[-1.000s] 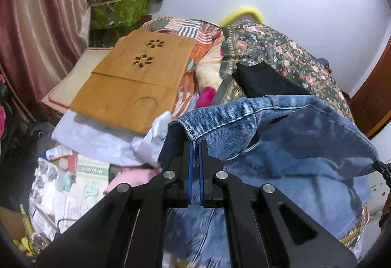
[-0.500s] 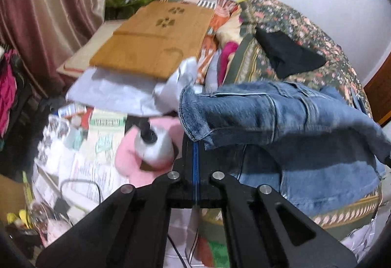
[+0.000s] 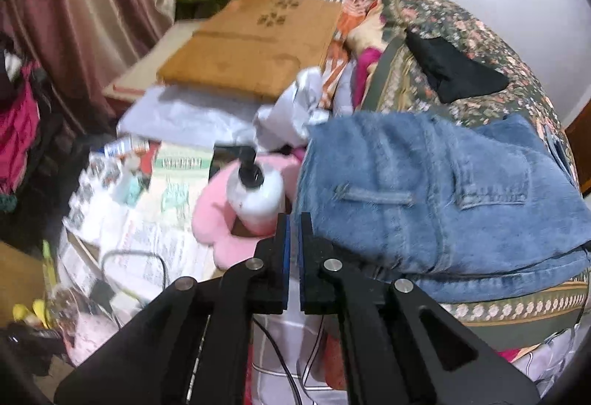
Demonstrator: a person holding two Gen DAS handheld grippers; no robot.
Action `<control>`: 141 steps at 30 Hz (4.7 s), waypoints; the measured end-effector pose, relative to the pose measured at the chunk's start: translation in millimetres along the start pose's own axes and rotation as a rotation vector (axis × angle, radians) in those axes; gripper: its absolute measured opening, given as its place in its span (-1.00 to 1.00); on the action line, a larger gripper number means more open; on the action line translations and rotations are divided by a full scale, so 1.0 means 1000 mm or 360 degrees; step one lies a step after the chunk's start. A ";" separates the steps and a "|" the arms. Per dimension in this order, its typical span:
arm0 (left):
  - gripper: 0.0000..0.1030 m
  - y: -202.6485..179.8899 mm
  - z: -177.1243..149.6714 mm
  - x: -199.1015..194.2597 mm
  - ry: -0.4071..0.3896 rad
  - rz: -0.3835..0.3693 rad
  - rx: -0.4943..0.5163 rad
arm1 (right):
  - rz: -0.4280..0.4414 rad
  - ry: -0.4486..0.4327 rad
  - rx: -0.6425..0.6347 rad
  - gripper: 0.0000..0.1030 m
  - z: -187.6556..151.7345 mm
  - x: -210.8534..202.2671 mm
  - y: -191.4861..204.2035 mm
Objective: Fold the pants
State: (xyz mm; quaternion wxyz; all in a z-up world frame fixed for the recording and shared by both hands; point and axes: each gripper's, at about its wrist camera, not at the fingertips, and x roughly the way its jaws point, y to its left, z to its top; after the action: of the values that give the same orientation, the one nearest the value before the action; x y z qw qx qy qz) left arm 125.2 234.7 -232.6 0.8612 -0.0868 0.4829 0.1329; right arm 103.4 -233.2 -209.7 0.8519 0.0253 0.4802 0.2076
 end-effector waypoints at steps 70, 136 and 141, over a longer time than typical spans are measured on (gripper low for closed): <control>0.65 -0.304 0.092 0.046 -0.0033 -0.0227 0.0611 | -0.0372 -0.0397 0.0375 -0.80 0.151 -0.051 -0.211; 0.80 -0.024 0.099 0.069 0.0008 0.0000 0.0070 | -0.0031 -0.0210 -0.0212 -0.34 0.147 0.037 0.020; 0.73 -0.002 0.089 0.113 0.0160 -0.0088 0.0000 | 0.0029 -0.0061 -0.0310 -0.34 0.164 0.094 0.050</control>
State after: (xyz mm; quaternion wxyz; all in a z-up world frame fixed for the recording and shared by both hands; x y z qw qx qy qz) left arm 254.5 274.4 -283.0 0.8392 -0.1067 0.5229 0.1046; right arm 265.3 -126.7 -185.1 0.8574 -0.0492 0.4412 0.2604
